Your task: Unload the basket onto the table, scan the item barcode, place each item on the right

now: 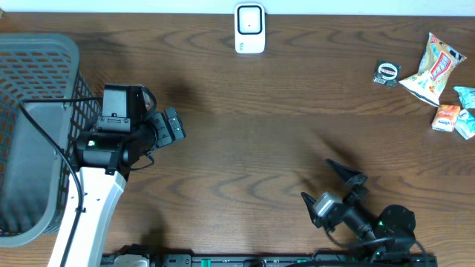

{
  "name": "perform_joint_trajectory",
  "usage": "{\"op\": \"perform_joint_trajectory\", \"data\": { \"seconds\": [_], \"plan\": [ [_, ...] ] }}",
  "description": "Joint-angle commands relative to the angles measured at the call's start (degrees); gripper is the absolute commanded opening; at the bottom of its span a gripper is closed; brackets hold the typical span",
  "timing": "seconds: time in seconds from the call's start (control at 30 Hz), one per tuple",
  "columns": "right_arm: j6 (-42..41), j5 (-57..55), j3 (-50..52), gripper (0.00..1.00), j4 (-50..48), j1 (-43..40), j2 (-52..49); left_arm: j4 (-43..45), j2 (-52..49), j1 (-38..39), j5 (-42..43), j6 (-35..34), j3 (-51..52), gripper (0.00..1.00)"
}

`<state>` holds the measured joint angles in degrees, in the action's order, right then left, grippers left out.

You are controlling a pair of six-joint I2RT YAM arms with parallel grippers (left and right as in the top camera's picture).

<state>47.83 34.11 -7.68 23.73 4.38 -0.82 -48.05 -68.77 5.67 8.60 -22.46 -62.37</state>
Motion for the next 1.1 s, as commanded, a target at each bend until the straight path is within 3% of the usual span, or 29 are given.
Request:
{"op": "perform_joint_trajectory", "data": {
  "seconds": [0.0, 0.1, 0.3, 0.7, 0.93, 1.07],
  "plan": [
    [-28.13, -5.6, 0.76, 0.99, -0.17, -0.33, 0.52, -0.13, -0.09, -0.35, -0.72, 0.15, -0.5, 0.98],
    [-34.99, -11.06, 0.76, 0.99, -0.17, -0.33, 0.52, -0.13, -0.09, -0.35, -0.72, 0.15, -0.5, 0.98],
    [-34.91, -18.6, 0.76, 0.99, -0.15, -0.33, 0.52, -0.13, -0.09, -0.35, -0.72, 0.15, -0.5, 0.98],
    [-34.99, -20.09, 0.76, 0.99, -0.02, -0.7, 0.52, -0.13, -0.09, -0.35, -0.74, 0.15, -0.5, 0.98],
    [-40.65, -25.11, 0.79, 0.99, -0.39, -0.7, 0.52, -0.13, -0.09, -0.35, -0.74, 0.15, -0.5, 0.98],
    [-40.68, -25.18, 2.01, 0.99, -6.56, -0.7, 0.52, -0.13, -0.09, -0.35, -0.72, 0.15, -0.5, 0.98]
  ]
}}
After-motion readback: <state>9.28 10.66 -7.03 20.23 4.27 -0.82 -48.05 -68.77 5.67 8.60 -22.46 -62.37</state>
